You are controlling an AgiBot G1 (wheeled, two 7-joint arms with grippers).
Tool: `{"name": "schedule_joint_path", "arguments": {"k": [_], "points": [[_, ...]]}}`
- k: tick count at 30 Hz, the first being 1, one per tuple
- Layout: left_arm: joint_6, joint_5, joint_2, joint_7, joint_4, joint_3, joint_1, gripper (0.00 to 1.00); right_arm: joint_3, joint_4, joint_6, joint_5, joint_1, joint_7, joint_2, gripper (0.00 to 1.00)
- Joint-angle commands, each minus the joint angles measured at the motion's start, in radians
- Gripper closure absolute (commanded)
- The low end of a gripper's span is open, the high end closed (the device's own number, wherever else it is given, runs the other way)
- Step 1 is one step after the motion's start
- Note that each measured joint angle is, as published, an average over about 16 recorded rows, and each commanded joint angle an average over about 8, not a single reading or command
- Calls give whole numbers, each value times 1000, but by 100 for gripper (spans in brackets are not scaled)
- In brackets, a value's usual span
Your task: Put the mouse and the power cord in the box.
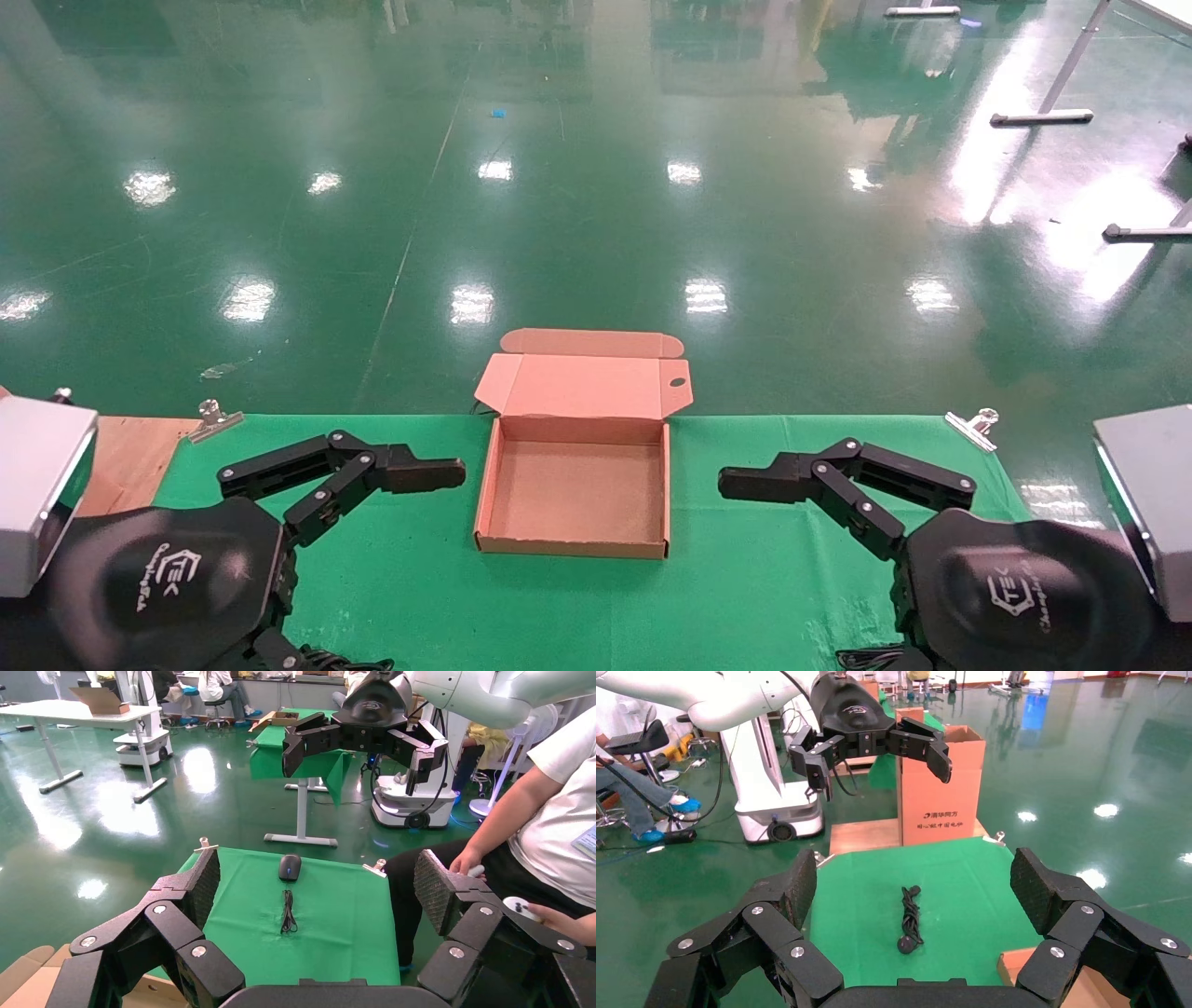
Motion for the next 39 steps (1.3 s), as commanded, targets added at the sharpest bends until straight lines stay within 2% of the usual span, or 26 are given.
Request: {"name": "schedule_joint_path", "arguments": {"k": [1,27,32,39], "points": [[0,0,0,0,0,0,0,0,0,0,0,0,0,0,0,0],[6,5,12,-4,5,11,2,0,-3,1,-1,-10,-1,-4,2,0],[28,76,46,-12,31,63,-23,0,-29,8,-3,-103,8,-45,9,0],[72,234,82,1,121,160,-107,0,-110,14,8,-377,67,-157,-3,0]]}}
